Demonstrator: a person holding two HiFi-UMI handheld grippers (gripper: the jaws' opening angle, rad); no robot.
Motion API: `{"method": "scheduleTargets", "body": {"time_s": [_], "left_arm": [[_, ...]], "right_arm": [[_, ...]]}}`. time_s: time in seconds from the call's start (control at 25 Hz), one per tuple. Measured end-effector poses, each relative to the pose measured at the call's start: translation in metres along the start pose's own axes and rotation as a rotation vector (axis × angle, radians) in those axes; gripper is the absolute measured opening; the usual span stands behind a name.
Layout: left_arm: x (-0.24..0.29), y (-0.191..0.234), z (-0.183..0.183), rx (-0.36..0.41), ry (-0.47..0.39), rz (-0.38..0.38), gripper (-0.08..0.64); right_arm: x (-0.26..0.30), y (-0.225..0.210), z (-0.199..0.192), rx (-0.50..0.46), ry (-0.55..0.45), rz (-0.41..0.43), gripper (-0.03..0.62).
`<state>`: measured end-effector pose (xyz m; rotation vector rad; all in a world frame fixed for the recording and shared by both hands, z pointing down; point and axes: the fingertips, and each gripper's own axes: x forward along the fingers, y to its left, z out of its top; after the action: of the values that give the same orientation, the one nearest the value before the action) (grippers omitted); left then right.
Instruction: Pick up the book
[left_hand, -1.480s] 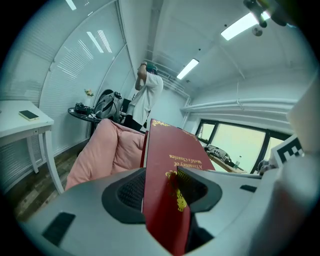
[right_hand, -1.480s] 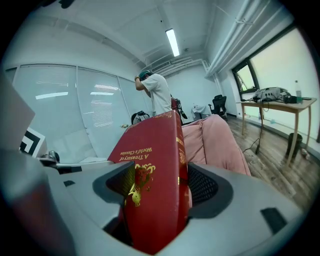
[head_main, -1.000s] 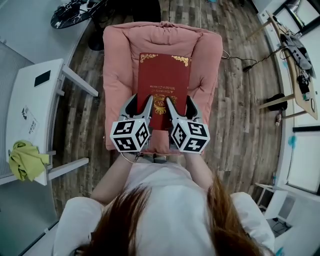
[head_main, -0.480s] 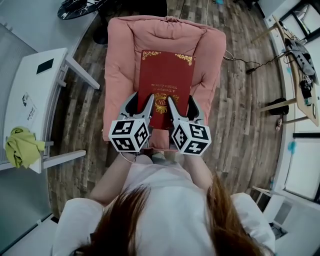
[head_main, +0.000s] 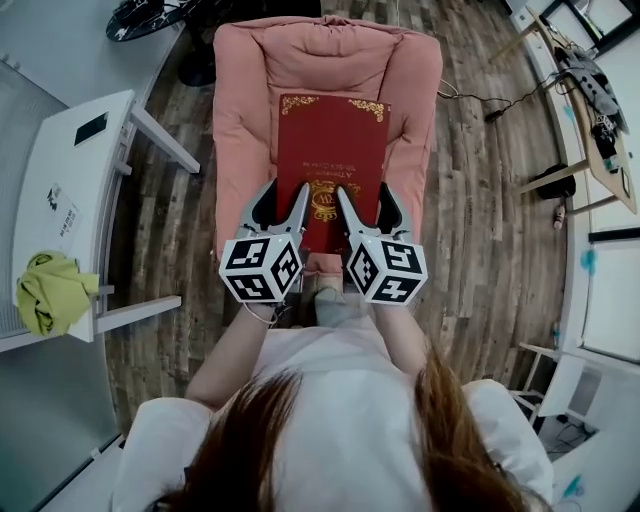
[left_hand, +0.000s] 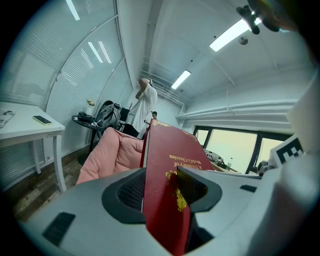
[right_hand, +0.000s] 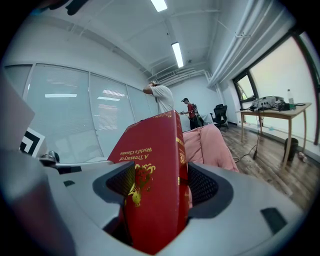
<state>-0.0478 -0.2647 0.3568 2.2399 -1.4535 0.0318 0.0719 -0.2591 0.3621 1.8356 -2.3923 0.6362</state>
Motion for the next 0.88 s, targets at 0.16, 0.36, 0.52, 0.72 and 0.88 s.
{"method": "scheduleTargets", "body": {"time_s": [0.16, 0.36, 0.52, 0.72, 0.88], "left_arm": [[-0.046, 0.0, -0.011, 0.006, 0.004, -0.004, 0.181], [-0.102, -0.001, -0.022, 0.013, -0.001, -0.019, 0.181], [-0.138, -0.003, -0.029, 0.006, -0.002, -0.026, 0.181], [-0.164, -0.011, -0.031, 0.014, -0.012, -0.038, 0.181], [-0.177, -0.015, -0.036, 0.01, -0.018, -0.042, 0.181]], "right_arm": [[-0.035, 0.027, -0.017, 0.004, -0.004, -0.008, 0.33], [-0.08, 0.059, -0.036, 0.003, -0.017, -0.019, 0.331], [-0.111, 0.08, -0.045, -0.006, -0.016, -0.03, 0.33], [-0.137, 0.092, -0.049, -0.01, -0.03, -0.038, 0.33], [-0.149, 0.096, -0.053, -0.018, -0.033, -0.04, 0.33]]}}
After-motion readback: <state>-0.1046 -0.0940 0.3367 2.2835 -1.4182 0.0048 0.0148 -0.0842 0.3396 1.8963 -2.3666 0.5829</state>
